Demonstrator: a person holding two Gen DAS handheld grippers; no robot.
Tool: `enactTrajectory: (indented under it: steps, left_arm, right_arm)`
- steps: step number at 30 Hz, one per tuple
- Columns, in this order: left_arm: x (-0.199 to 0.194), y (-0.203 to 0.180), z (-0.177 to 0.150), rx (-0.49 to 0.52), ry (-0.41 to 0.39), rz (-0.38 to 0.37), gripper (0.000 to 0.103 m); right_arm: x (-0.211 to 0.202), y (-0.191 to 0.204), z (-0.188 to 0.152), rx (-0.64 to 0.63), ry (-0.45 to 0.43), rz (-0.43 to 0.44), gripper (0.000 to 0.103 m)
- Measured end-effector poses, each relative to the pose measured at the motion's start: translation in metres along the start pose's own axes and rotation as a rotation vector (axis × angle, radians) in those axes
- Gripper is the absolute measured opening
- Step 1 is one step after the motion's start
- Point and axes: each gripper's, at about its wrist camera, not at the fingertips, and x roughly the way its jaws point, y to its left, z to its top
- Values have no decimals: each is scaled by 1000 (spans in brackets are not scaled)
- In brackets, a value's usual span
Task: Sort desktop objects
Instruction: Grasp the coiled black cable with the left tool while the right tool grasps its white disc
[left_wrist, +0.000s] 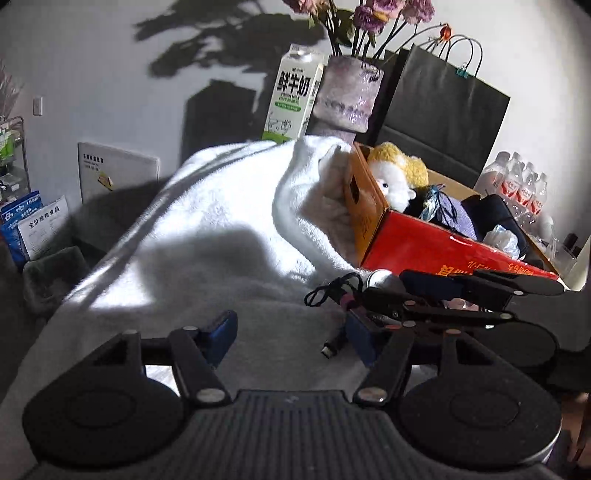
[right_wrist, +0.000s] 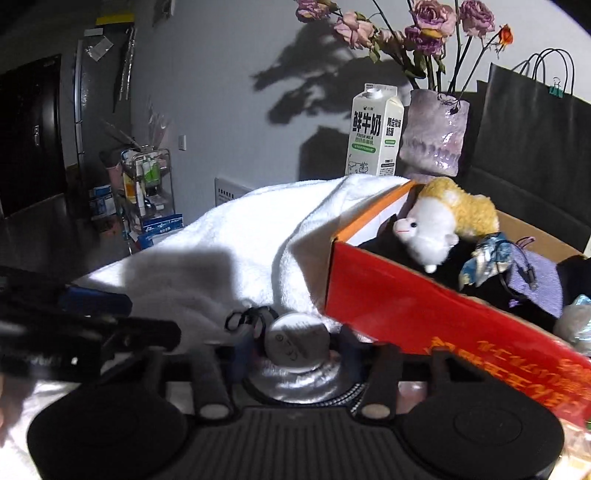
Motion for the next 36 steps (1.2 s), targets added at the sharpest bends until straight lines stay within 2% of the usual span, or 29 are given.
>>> enactTrajectory:
  steps: [3, 8, 10, 12, 13, 14, 16, 19, 23, 27, 31, 36]
  left_arm:
    - [8, -2, 4, -22, 24, -35, 67]
    - [30, -18, 11, -27, 76, -169, 67]
    - [46, -21, 11, -56, 119, -169, 57]
    - [50, -28, 14, -46, 112, -120, 33]
    - [50, -32, 15, -35, 113, -118, 25]
    - [48, -36, 16, -34, 115, -118, 22]
    - [36, -48, 13, 4, 75, -63, 21]
    - [1, -67, 2, 87, -37, 20, 19]
    - [-44, -69, -10, 35, -78, -28, 19]
    - [-83, -77, -11, 17, -133, -8, 19]
    - [-119, -90, -15, 31, -179, -49, 19]
    - [-140, -110, -27, 72, -170, -95, 19]
  right_arm:
    - [-10, -2, -2, 27, -6, -18, 38]
    - [-61, -30, -4, 152, -145, -102, 38]
    - [-84, -44, -11, 217, -185, -122, 38]
    - [-105, -50, -21, 245, -214, -138, 38]
    - [-113, -52, -25, 254, -221, -144, 38]
    - [-119, -53, -32, 262, -221, -151, 38]
    - [-129, -53, -46, 280, -216, -168, 38]
    - [-139, -53, -64, 289, -195, -186, 38]
    - [-158, -53, -79, 305, -199, -200, 38]
    - [-181, -56, -90, 317, -224, -218, 38]
    - [-211, -52, -96, 315, -281, -235, 38]
    - [-244, -44, -105, 322, -338, -247, 38]
